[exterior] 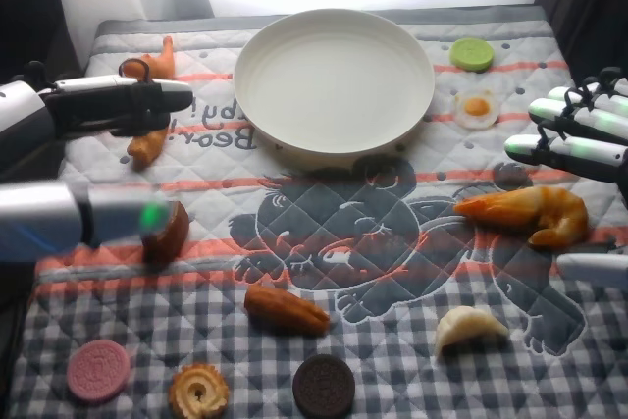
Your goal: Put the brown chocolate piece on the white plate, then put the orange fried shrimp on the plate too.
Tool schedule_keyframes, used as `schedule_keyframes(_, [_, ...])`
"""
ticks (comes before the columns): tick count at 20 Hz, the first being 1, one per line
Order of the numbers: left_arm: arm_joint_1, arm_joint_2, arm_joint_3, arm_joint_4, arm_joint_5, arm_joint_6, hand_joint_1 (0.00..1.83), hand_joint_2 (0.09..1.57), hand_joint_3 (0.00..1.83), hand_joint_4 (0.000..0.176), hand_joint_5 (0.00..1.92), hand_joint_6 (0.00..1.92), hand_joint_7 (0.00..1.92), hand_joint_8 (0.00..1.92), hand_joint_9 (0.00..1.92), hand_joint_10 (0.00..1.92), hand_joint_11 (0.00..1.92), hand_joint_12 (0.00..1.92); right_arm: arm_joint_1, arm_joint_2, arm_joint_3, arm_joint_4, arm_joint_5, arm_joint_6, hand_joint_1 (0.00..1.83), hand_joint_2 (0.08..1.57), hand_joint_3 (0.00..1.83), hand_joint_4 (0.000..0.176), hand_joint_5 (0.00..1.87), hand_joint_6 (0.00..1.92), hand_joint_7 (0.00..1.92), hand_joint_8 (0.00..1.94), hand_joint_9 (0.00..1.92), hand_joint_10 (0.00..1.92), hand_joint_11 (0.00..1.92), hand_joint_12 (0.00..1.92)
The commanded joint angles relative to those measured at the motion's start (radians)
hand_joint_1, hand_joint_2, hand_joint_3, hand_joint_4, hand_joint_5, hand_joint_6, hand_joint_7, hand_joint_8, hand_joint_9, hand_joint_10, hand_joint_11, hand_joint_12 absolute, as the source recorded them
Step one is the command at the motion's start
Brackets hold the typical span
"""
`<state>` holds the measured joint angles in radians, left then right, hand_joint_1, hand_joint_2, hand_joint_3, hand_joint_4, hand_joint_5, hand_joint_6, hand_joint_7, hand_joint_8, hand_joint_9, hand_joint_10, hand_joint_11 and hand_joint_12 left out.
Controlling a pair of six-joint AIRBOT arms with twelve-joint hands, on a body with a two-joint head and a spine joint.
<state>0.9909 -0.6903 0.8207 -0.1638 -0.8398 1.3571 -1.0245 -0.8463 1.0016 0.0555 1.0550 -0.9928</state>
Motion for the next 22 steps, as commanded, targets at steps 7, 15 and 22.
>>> schedule_keyframes(7, [-0.048, -0.044, 0.002, -0.122, -0.02, 0.245, 0.74, 0.88, 0.0, 0.176, 0.36, 0.0, 0.42, 0.0, 0.4, 0.0, 0.02, 1.01, 0.009, 0.002, 0.002, 0.01, 0.113, 0.002, 0.31, 1.22, 0.0, 0.068, 0.31, 0.0, 0.11, 0.0, 0.1, 0.0, 0.0, 0.41])
schedule_keyframes(15, [-0.073, -0.134, 0.022, -0.379, 0.065, 0.689, 0.67, 0.91, 0.0, 0.171, 0.4, 0.01, 0.49, 0.0, 0.49, 0.0, 0.0, 0.9, 0.005, 0.002, 0.002, 0.01, 0.113, 0.002, 0.31, 1.23, 0.0, 0.067, 0.31, 0.0, 0.12, 0.0, 0.12, 0.0, 0.0, 0.48])
schedule_keyframes(22, [-0.088, -0.188, 0.043, -0.497, 0.086, 0.889, 0.75, 0.93, 0.01, 0.172, 0.37, 0.0, 0.5, 0.0, 0.55, 0.0, 0.06, 0.79, 0.002, 0.002, 0.001, 0.01, 0.113, 0.002, 0.3, 1.23, 0.0, 0.087, 0.31, 0.0, 0.13, 0.0, 0.13, 0.0, 0.0, 0.5])
